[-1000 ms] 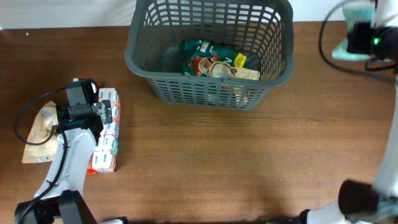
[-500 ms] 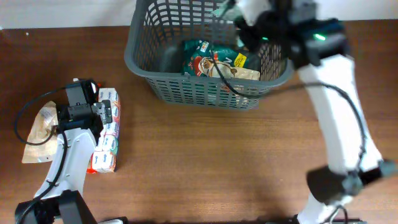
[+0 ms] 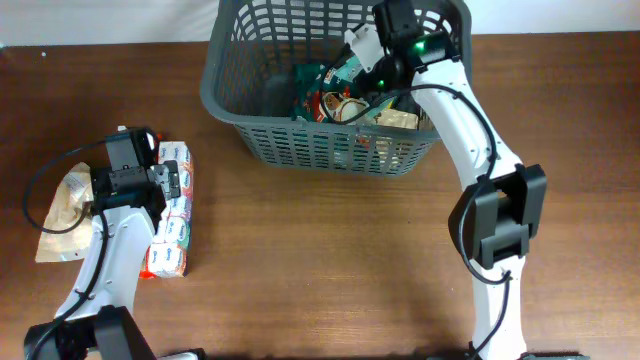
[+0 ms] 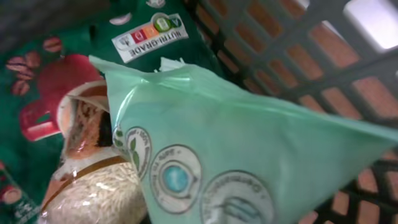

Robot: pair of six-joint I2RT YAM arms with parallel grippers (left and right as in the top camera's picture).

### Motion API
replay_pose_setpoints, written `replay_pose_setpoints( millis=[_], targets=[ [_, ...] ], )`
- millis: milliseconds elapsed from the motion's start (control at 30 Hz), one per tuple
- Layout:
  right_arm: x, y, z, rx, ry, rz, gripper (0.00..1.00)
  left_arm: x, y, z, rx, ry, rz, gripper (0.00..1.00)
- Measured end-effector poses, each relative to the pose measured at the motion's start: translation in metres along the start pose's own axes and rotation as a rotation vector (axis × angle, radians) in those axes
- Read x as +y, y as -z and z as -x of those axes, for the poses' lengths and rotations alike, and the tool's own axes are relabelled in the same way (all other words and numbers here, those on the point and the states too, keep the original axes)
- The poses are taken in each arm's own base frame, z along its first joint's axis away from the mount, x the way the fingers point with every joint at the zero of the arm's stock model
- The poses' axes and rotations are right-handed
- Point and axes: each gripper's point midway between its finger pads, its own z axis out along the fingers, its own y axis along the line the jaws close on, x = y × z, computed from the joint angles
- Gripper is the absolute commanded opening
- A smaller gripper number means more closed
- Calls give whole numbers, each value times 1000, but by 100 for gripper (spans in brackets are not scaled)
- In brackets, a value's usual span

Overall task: Pack container
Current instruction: 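Place the mint-green bar into the basket and open right gripper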

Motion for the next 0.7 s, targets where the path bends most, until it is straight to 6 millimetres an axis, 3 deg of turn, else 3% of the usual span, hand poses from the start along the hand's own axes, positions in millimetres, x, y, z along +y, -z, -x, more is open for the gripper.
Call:
replay_pose_setpoints(
  millis=[233,367,500,600,700],
  targets=[
    [1,3,-7,31,-48,1,57,0,0,0,0,0,0,99],
    [-3,25,-13,63,-67,-35,62,0,0,0,0,0,0,99],
    [-21,100,12,-43,-96,-159,70,0,0,0,0,0,0,99],
    [-41,195,31,-219,-142,-268,71,0,0,0,0,0,0,99],
    [-71,287,19,-359,-235,-377,72,0,0,0,0,-1,0,99]
  ],
)
